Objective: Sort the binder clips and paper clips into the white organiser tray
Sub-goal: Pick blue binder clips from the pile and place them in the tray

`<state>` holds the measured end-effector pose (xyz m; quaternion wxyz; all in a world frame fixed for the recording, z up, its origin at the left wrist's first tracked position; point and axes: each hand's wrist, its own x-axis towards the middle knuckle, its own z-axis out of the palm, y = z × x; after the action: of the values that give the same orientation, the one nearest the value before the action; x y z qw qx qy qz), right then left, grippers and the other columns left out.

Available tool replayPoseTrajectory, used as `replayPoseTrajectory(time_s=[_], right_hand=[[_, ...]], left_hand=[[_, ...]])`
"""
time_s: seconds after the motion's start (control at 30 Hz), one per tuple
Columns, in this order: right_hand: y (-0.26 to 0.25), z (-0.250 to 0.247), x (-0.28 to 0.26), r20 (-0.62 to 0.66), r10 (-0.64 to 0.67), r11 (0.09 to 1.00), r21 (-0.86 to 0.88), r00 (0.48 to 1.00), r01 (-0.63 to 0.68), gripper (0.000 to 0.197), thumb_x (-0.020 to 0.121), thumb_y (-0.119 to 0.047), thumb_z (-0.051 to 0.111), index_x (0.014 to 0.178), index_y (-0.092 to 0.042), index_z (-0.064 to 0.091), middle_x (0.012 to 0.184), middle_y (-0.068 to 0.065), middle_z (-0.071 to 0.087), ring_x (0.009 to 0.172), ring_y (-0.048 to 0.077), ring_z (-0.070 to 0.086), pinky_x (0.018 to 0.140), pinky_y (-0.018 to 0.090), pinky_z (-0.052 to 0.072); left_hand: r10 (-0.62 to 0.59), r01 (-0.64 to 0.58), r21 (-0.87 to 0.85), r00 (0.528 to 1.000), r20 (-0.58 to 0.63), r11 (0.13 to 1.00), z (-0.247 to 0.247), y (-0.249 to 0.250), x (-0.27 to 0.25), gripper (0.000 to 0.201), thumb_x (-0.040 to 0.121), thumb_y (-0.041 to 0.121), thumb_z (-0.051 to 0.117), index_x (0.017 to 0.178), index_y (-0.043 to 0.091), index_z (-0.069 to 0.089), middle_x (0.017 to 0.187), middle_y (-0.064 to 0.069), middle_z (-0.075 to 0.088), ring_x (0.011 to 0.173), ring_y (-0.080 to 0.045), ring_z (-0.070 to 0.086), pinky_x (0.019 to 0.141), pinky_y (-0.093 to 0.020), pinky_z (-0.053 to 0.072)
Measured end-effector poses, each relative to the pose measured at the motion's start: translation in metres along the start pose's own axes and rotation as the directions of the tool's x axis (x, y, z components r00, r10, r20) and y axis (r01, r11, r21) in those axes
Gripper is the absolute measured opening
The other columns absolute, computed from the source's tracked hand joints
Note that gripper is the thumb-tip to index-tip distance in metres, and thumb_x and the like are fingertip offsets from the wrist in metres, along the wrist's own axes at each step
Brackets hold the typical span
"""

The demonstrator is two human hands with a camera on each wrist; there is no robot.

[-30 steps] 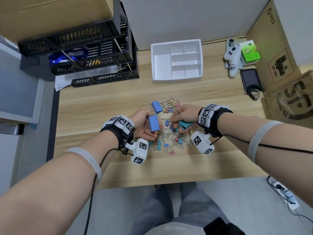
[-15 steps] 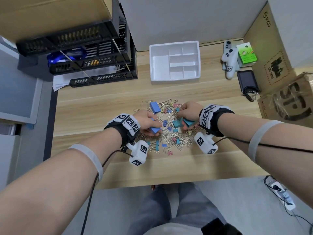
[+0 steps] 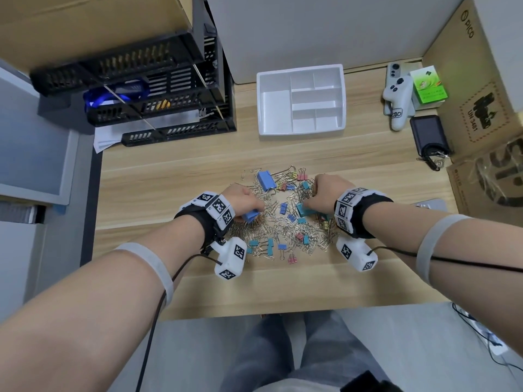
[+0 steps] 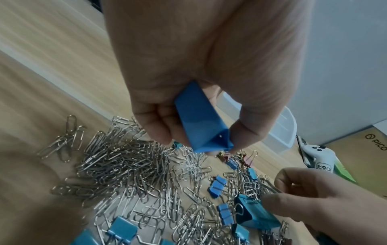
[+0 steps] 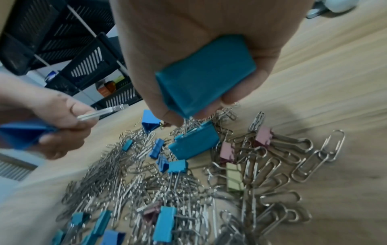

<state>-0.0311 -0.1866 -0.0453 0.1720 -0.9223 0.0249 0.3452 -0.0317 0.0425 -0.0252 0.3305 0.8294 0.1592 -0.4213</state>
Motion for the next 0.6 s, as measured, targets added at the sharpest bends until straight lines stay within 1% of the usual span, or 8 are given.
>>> replayPoseTrajectory(time_s=[0.07,0.13,0.23,0.3,0.37,0.43,0.53,0.6], right_hand=[[0.001,0.002,-0.002,-0.010,-0.019,0.997,-0.069,1.000,0.018,0.051,0.067,-0.058,0.070,0.091,-0.016,0.051,0.079,0.000,0.062,0.066,0.017,0.057,0.052,0.026,0.042],[0.000,0.005,-0.001,-0.021,-0.031,0.990,-0.142,0.999,0.027,0.061,0.065,-0.067,0.069,0.094,-0.017,0.049,0.080,-0.001,0.058,0.068,0.015,0.056,0.053,0.027,0.042],[-0.004,0.007,0.001,-0.011,-0.031,0.979,-0.202,0.999,0.028,0.066,0.063,-0.074,0.068,0.093,-0.018,0.049,0.080,-0.002,0.057,0.069,0.016,0.056,0.055,0.028,0.044],[-0.006,0.008,0.000,0.005,-0.037,0.977,-0.209,0.999,0.037,0.062,0.064,-0.071,0.070,0.090,-0.018,0.050,0.080,-0.002,0.058,0.066,0.015,0.055,0.054,0.027,0.043],[-0.007,0.009,0.001,0.028,-0.040,0.980,-0.194,0.999,0.045,0.054,0.067,-0.061,0.074,0.090,-0.017,0.052,0.077,-0.001,0.057,0.062,0.015,0.051,0.051,0.025,0.040],[-0.007,0.007,0.003,0.071,-0.037,0.984,-0.171,0.997,0.049,0.052,0.067,-0.055,0.077,0.092,-0.016,0.053,0.077,0.000,0.056,0.062,0.016,0.050,0.052,0.026,0.042],[-0.004,0.003,0.005,0.130,-0.049,0.994,-0.091,0.990,0.061,0.053,0.066,-0.050,0.080,0.090,-0.012,0.052,0.079,0.002,0.055,0.067,0.018,0.049,0.058,0.029,0.042],[-0.001,-0.001,0.004,0.167,-0.067,0.998,0.007,0.984,0.067,0.043,0.071,-0.040,0.078,0.085,-0.012,0.050,0.077,0.004,0.050,0.067,0.019,0.044,0.058,0.030,0.037]], left_hand=[[-0.006,0.006,0.017,1.000,0.000,1.000,-0.001,0.000,0.002,0.024,0.077,0.027,0.076,0.068,0.015,0.058,0.070,-0.009,0.067,0.053,-0.017,0.060,0.043,-0.020,0.044],[-0.001,0.002,0.058,1.000,-0.013,0.998,-0.003,0.000,0.004,0.033,0.074,0.039,0.077,0.061,0.016,0.058,0.062,-0.008,0.064,0.047,-0.016,0.053,0.045,-0.019,0.043],[0.001,0.003,0.072,0.998,-0.056,0.997,-0.003,0.001,0.007,0.042,0.073,0.045,0.078,0.054,0.018,0.052,0.058,-0.008,0.059,0.049,-0.020,0.052,0.053,-0.024,0.046],[0.004,0.001,0.072,0.998,-0.064,0.997,-0.002,0.001,0.009,0.037,0.077,0.042,0.074,0.060,0.016,0.054,0.064,-0.010,0.059,0.057,-0.022,0.053,0.057,-0.027,0.046],[0.007,-0.002,0.068,0.997,-0.071,0.998,-0.001,0.003,0.009,0.029,0.083,0.037,0.068,0.070,0.013,0.058,0.069,-0.011,0.058,0.061,-0.022,0.053,0.055,-0.025,0.041],[0.013,-0.008,0.073,0.998,-0.068,0.997,0.001,0.005,0.009,0.025,0.087,0.031,0.060,0.071,0.012,0.058,0.069,-0.011,0.058,0.063,-0.022,0.057,0.055,-0.024,0.041],[0.019,-0.017,0.055,0.999,-0.039,0.998,0.002,0.011,0.007,0.026,0.091,0.021,0.049,0.072,0.007,0.060,0.056,-0.008,0.054,0.051,-0.022,0.054,0.052,-0.022,0.041],[0.022,-0.020,0.062,0.999,-0.032,0.998,0.002,0.015,0.005,0.024,0.093,0.015,0.044,0.079,0.005,0.061,0.053,-0.006,0.047,0.044,-0.021,0.045,0.046,-0.021,0.036]])
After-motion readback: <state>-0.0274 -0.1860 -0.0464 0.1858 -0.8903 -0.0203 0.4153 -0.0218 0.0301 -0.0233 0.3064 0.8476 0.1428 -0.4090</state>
